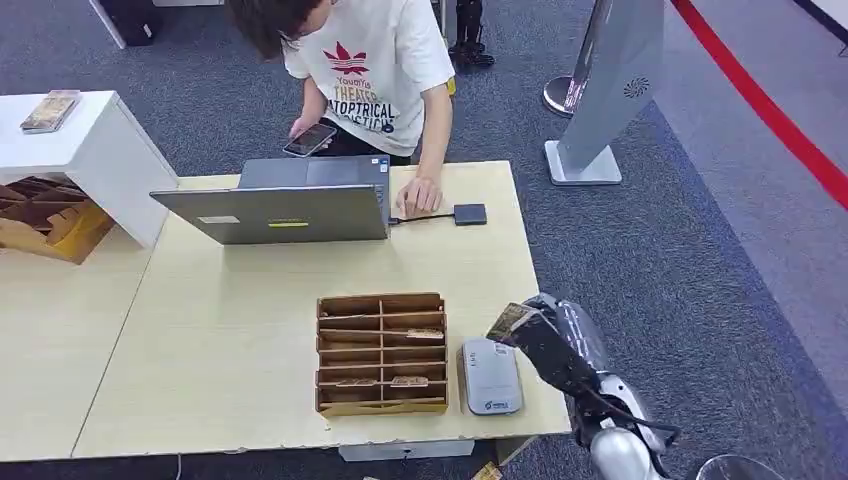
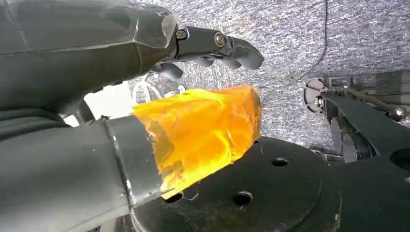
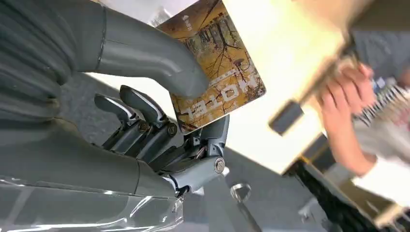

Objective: Pass the card to the sensor for recognition and then transmit it.

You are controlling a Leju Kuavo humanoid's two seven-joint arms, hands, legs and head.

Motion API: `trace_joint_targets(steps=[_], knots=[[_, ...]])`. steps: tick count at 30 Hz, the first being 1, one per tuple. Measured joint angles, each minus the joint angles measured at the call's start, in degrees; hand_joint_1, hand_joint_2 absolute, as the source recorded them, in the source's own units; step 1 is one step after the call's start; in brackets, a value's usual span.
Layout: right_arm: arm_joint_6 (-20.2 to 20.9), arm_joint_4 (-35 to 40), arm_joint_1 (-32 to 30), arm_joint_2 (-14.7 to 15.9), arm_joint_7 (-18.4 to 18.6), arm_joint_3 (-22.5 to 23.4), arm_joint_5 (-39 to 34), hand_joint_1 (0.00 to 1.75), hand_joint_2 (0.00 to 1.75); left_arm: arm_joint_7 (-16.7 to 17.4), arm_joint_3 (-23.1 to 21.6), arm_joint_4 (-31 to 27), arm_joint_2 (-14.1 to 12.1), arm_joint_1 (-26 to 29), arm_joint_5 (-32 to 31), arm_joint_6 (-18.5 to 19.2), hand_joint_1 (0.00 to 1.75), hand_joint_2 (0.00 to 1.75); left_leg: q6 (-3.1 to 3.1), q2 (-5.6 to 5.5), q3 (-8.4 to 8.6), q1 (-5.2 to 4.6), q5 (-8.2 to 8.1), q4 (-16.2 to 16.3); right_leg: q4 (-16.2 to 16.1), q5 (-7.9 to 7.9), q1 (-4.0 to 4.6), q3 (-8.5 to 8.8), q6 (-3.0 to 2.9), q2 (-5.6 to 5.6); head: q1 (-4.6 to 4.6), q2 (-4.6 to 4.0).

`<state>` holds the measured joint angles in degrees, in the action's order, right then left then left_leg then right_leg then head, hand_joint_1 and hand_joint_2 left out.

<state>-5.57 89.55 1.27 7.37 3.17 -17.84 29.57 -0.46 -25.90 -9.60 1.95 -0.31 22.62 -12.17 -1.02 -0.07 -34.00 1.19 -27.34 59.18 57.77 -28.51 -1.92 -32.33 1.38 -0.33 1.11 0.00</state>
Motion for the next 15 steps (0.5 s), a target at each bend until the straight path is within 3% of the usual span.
trace_joint_targets(steps=[15], knots=[[3.23, -5.83, 0.86, 0.13, 1.49, -4.09, -0.35, 1.75, 1.75, 0.31, 0.0, 0.0, -0.02, 0.0, 0.0, 0.2, 0.0, 0.0, 0.0, -0.01, 0.0, 0.0, 0.0, 0.0, 0.0, 0.0, 0.0, 0.01, 0.0, -0.01, 0.0, 0.0]])
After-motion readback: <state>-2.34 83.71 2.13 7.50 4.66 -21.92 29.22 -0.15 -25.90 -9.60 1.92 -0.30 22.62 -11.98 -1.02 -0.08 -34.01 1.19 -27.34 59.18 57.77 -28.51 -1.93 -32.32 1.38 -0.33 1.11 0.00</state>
